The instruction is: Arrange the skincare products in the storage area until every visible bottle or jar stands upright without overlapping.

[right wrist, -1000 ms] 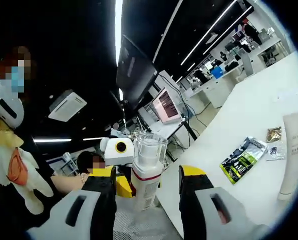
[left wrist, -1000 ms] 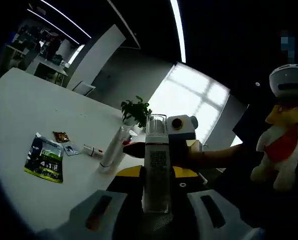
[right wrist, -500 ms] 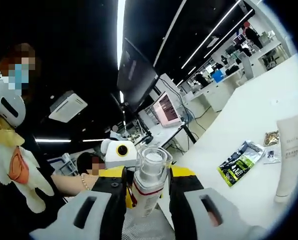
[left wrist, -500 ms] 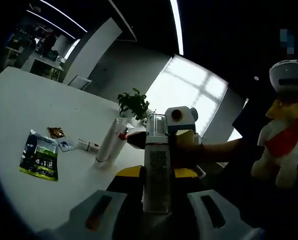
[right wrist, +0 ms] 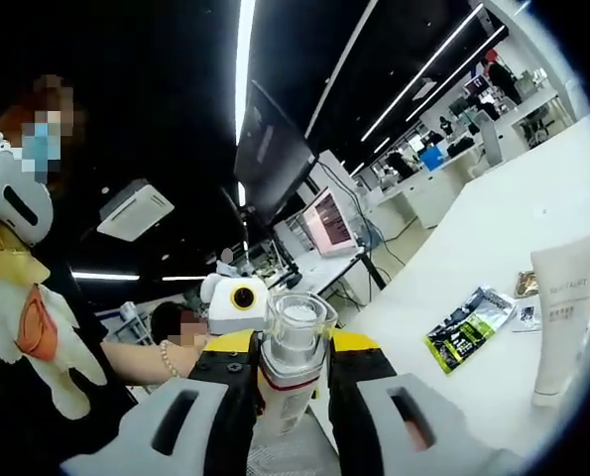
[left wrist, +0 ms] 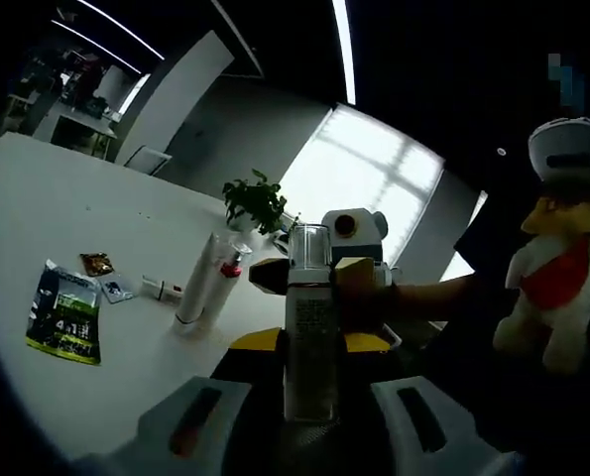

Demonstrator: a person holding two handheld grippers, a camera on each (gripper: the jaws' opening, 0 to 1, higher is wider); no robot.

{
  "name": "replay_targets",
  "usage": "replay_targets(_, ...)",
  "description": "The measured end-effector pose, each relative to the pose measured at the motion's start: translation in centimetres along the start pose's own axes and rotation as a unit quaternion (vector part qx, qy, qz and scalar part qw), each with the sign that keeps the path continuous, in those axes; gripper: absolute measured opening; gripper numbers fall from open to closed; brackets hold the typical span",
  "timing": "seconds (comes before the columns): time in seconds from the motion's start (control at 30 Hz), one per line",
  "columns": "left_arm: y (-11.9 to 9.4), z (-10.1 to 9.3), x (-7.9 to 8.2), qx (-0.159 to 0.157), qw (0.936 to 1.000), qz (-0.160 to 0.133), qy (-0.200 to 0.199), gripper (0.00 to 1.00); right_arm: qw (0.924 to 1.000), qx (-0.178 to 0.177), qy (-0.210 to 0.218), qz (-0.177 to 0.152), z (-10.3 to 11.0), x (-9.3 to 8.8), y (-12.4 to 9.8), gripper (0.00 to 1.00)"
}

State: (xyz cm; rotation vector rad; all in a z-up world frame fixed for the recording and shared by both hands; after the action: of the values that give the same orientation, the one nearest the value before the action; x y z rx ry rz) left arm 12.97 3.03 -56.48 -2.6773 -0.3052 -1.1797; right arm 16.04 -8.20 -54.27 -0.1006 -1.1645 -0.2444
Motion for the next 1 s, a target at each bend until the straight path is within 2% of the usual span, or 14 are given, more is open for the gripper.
replay_targets(0.2,0.8,-0.3,-0.1,0.006,0.9998,0.014,0.011,0.24,1.0000,-0.002,-0.010,0.000,0.0,0.1,-0.9,0.26)
replay_targets(0.27,1.2,-0.3,-0.3,0.012,0.9992,0.026,0.026,0.23,0.9999,-0.002,-0.016,0.005,0.1,0.0,-1.2,0.26)
replay_targets(0.37,2.0,-0.3,-0.6,0.025,0.9971,0.047,0.054,0.23,0.9989,-0.009,-0.042,0.017,0.2,-0.1,-1.8,0.25)
replay_targets(0.7,4.9,-0.3,-1.0,0.051,0.9887,0.081,0.116,0.24,0.9951,-0.047,-0.084,0.022,0.0,-0.5,-4.2,0.24)
replay_targets(0.83,6.1,-0.1,-1.3,0.062,0.9846,0.089,0.137,0.24,0.9903,-0.072,-0.114,0.034,-0.3,-0.7,-5.0,0.24)
replay_targets(1.0,7.8,0.3,-2.0,0.082,0.9759,0.111,0.170,0.24,0.9777,-0.102,-0.166,0.080,-0.9,-1.3,-6.1,0.24)
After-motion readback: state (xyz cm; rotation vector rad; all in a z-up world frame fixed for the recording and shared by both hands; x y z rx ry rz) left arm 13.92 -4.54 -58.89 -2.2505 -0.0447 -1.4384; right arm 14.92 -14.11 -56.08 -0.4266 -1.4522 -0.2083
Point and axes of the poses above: the point that each gripper's makers call its tool centre point, and the gripper's own axes: y roughly forward along the fingers, z roughly to its left, x roughly out of its top, the point moved 7 cm from there along -y, roughly backward along the fingers, and after that the axes turned 9 degrees about -y, right-handed, at the moved point
